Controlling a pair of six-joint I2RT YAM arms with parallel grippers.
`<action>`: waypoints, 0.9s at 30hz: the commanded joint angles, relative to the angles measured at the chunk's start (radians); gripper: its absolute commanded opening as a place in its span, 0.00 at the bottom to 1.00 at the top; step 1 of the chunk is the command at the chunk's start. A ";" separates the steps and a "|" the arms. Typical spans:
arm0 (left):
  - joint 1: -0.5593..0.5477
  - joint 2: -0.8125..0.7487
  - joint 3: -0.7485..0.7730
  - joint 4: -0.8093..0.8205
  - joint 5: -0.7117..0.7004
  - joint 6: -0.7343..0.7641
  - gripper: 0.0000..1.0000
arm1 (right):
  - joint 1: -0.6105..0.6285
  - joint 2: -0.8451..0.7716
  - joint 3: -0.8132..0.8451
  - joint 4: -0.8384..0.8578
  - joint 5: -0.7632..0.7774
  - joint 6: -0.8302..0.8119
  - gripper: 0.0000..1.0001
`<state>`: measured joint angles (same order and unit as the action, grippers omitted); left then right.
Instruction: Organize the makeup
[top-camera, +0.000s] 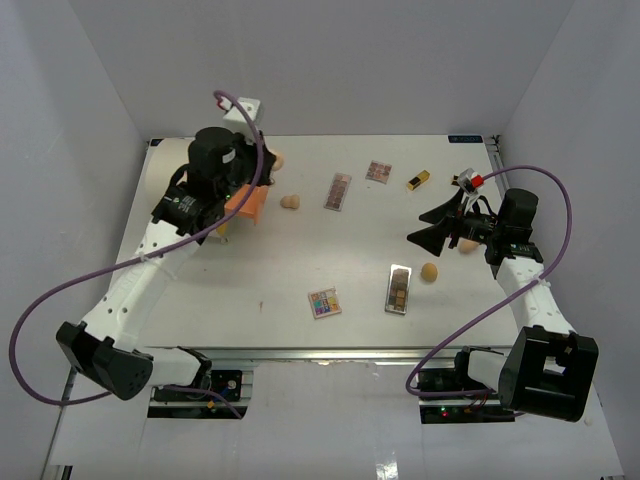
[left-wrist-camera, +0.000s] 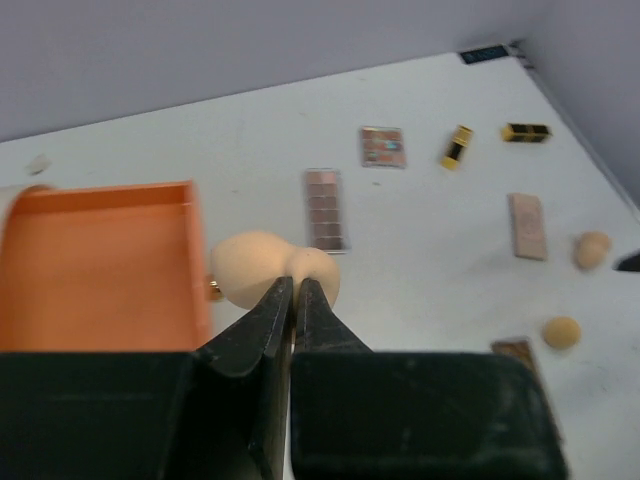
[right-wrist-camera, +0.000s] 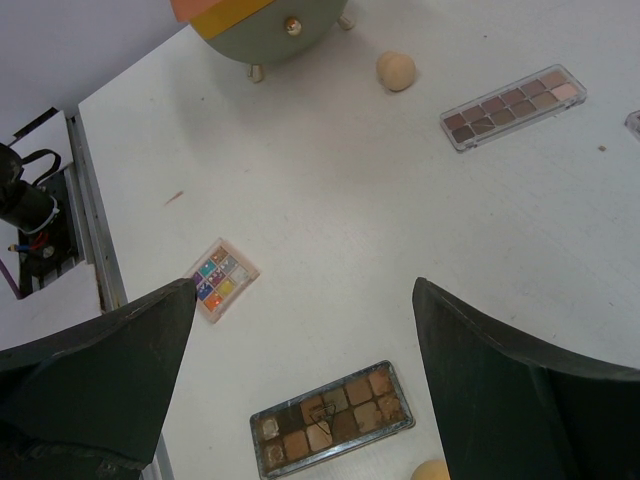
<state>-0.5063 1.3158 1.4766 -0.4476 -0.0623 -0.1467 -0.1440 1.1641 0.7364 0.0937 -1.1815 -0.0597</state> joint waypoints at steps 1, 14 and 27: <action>0.122 -0.032 -0.061 -0.060 -0.010 0.004 0.00 | -0.003 -0.011 -0.008 0.012 -0.012 -0.011 0.95; 0.179 0.165 0.030 -0.029 -0.116 0.024 0.03 | -0.003 -0.007 -0.009 0.014 -0.012 -0.009 0.95; 0.190 0.275 0.078 -0.028 -0.170 0.041 0.34 | -0.003 -0.007 -0.006 0.009 -0.005 -0.011 0.95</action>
<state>-0.3240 1.6167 1.5215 -0.4882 -0.2026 -0.1120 -0.1440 1.1641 0.7341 0.0933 -1.1812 -0.0597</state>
